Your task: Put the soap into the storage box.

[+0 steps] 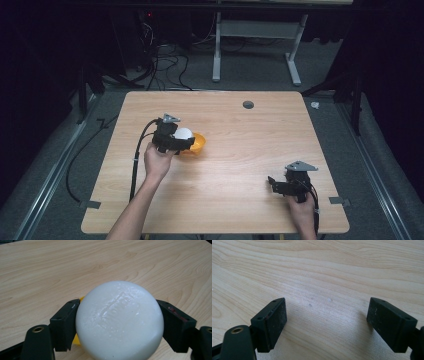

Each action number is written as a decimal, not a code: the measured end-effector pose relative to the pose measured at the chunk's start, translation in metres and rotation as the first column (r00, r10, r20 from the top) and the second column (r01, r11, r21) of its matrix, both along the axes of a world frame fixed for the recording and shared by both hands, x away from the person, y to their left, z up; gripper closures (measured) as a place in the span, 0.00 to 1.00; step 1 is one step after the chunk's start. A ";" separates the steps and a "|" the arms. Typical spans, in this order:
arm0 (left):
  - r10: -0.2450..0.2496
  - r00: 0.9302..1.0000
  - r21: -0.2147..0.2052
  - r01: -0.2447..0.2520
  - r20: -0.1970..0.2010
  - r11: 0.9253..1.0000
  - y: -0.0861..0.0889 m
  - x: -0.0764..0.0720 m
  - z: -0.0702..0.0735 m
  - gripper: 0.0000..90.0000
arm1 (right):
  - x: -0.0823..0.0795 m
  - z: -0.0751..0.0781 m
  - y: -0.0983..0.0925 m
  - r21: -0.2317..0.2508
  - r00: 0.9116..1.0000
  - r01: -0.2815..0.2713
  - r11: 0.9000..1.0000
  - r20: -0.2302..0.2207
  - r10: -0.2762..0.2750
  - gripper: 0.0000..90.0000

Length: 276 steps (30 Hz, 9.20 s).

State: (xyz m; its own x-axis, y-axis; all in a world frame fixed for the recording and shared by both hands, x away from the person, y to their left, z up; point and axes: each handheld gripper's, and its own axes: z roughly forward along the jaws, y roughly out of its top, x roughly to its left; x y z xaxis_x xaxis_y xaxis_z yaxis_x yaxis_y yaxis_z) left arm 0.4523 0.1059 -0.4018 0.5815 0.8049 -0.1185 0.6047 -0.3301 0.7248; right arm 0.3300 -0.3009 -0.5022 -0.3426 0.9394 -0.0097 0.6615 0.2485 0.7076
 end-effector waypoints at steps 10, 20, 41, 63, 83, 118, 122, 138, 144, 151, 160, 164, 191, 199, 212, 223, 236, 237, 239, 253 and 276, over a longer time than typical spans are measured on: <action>0.043 0.999 0.015 -0.043 -0.010 0.999 0.000 0.011 -0.009 0.27 | 0.000 0.000 0.000 -0.001 1.000 0.000 1.000 0.002 0.000 0.19; 0.073 0.997 0.054 -0.071 -0.019 0.996 -0.006 0.019 -0.021 0.27 | 0.000 0.000 0.000 -0.001 1.000 0.000 1.000 0.001 0.000 0.19; 0.103 0.994 0.092 -0.098 -0.046 0.991 -0.017 0.031 -0.040 0.27 | 0.000 0.000 0.000 -0.002 1.000 0.002 1.000 0.002 -0.002 0.19; 0.108 0.991 0.142 -0.096 -0.079 0.985 -0.025 0.035 -0.052 0.27 | 0.000 0.000 0.000 -0.001 1.000 0.001 1.000 0.002 -0.001 0.19; 0.120 0.992 0.129 -0.116 -0.022 0.985 -0.024 0.030 -0.041 0.24 | 0.000 0.000 0.000 -0.001 1.000 0.001 1.000 0.002 -0.001 0.19; 0.081 0.996 0.100 -0.085 0.039 0.991 -0.010 0.012 -0.016 0.22 | 0.000 0.000 0.000 -0.001 1.000 0.002 1.000 0.001 -0.002 0.19; 0.072 0.996 0.096 -0.076 0.049 0.992 -0.006 0.007 -0.012 0.22 | 0.000 0.000 0.000 -0.002 1.000 0.002 1.000 0.002 -0.002 0.19; 0.069 0.996 0.048 -0.072 0.058 0.996 0.011 -0.006 -0.004 0.22 | 0.000 0.000 0.000 -0.001 1.000 0.002 1.000 0.001 -0.002 0.19; 0.072 0.995 0.038 -0.075 0.067 0.996 0.016 -0.011 -0.002 0.22 | 0.000 0.000 0.000 -0.002 1.000 0.002 1.000 0.001 -0.002 0.19; 0.079 0.995 0.023 -0.081 0.068 0.996 0.025 -0.018 0.000 0.22 | 0.000 0.000 0.000 -0.002 1.000 0.001 1.000 0.001 -0.001 0.19; 0.082 0.994 0.014 -0.083 0.067 0.996 0.033 -0.027 0.002 0.22 | 0.000 0.000 0.000 -0.004 1.000 0.000 1.000 0.001 0.000 0.19; 0.083 0.995 0.013 -0.084 0.064 0.996 0.038 -0.031 0.002 0.22 | 0.000 0.000 0.000 -0.004 1.000 0.000 1.000 0.001 0.000 0.19; 0.123 0.990 -0.031 -0.121 0.067 0.992 0.076 -0.063 0.002 0.22 | 0.000 0.000 0.001 -0.004 1.000 -0.002 1.000 0.001 0.002 0.19; 0.135 0.989 -0.043 -0.132 0.063 0.990 0.086 -0.071 0.000 0.22 | 0.000 0.000 0.001 -0.004 1.000 -0.003 1.000 0.001 0.003 0.19; 0.170 0.983 -0.058 -0.167 0.069 0.984 0.097 -0.081 -0.004 0.22 | 0.000 0.000 0.001 -0.006 1.000 -0.006 1.000 0.002 0.006 0.19; 0.173 0.983 -0.064 -0.169 0.062 0.984 0.100 -0.090 -0.009 0.22 | 0.000 0.000 0.001 -0.005 1.000 -0.007 1.000 0.001 0.007 0.19; 0.177 0.982 -0.059 -0.173 0.070 0.983 0.102 -0.103 -0.020 0.22 | 0.000 0.000 0.001 -0.005 1.000 -0.005 1.000 0.001 0.005 0.19; 0.177 0.982 -0.059 -0.173 0.067 0.983 0.102 -0.103 -0.021 0.22 | 0.000 0.000 0.001 -0.005 1.000 -0.005 1.000 0.000 0.005 0.19; 0.183 0.981 -0.063 -0.179 0.065 0.982 0.103 -0.104 -0.024 0.22 | 0.000 0.000 0.001 -0.005 1.000 -0.004 1.000 0.001 0.004 0.19; 0.194 0.980 -0.073 -0.191 0.038 0.979 0.105 -0.108 -0.036 0.22 | 0.000 0.000 0.001 -0.002 1.000 -0.002 1.000 0.001 0.002 0.19; 0.171 0.985 -0.024 -0.171 -0.002 0.985 0.089 -0.111 -0.063 0.22 | -0.001 0.000 0.001 -0.001 1.000 -0.001 1.000 0.000 0.001 0.19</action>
State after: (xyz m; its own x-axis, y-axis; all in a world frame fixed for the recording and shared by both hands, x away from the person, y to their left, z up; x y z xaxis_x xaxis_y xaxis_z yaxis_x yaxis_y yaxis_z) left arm 0.3416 0.1946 -0.4644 0.4355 0.8893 -0.1392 0.6506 -0.2042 0.7314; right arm 0.3295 -0.2995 -0.5023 -0.3435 0.9391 -0.0109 0.6614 0.2502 0.7071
